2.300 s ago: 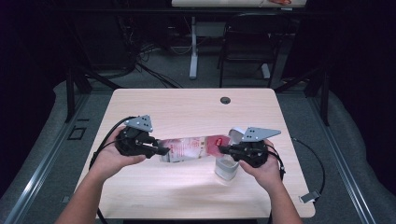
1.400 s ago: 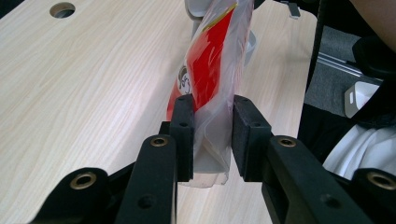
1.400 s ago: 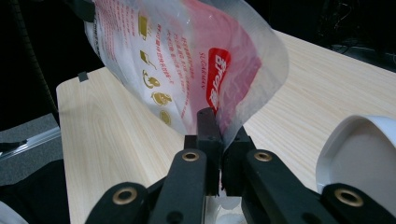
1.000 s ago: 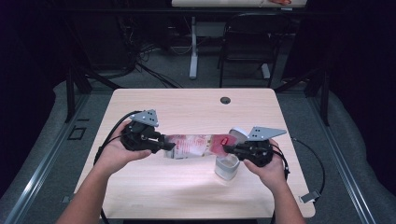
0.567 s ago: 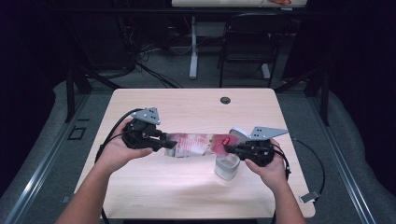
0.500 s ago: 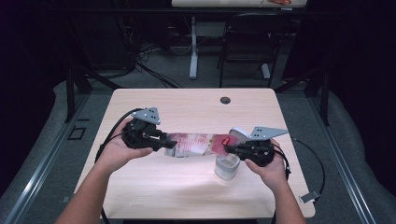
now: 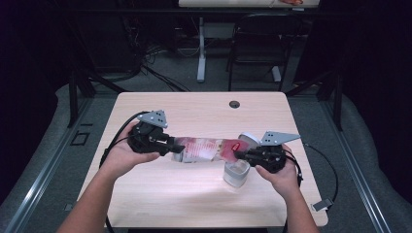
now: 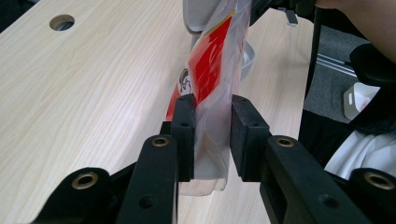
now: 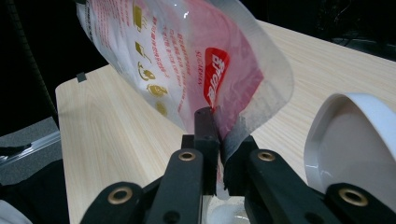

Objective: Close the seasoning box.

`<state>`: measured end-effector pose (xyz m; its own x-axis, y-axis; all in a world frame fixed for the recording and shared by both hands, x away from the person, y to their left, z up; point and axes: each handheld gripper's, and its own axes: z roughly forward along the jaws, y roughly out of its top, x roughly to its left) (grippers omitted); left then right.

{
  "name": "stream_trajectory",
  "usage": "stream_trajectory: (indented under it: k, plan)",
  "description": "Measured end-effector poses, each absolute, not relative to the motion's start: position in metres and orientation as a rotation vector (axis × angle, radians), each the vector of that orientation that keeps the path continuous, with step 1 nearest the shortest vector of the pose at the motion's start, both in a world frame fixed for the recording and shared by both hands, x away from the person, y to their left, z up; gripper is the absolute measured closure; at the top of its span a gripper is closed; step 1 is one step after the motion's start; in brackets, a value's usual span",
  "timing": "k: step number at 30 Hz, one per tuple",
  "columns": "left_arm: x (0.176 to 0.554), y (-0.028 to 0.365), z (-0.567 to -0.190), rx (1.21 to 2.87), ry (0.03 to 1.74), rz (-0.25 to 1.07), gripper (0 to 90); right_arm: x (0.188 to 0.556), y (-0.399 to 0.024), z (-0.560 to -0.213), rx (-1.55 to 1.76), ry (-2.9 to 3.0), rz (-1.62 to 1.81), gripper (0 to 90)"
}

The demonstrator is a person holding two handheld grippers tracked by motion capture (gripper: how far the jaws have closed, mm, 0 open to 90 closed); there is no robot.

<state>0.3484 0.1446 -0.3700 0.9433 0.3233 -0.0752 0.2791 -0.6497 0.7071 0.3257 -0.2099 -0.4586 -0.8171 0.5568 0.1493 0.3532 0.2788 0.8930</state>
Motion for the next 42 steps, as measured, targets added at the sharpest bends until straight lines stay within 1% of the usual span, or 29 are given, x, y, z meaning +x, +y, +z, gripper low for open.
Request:
stream_trajectory:
  k: [42]
  plan:
    - [0.3512,0.1374,-0.3638,2.317,0.413,0.076,73.7,0.3291,-0.2166,-0.4632,0.890,2.346,1.568,84.9]
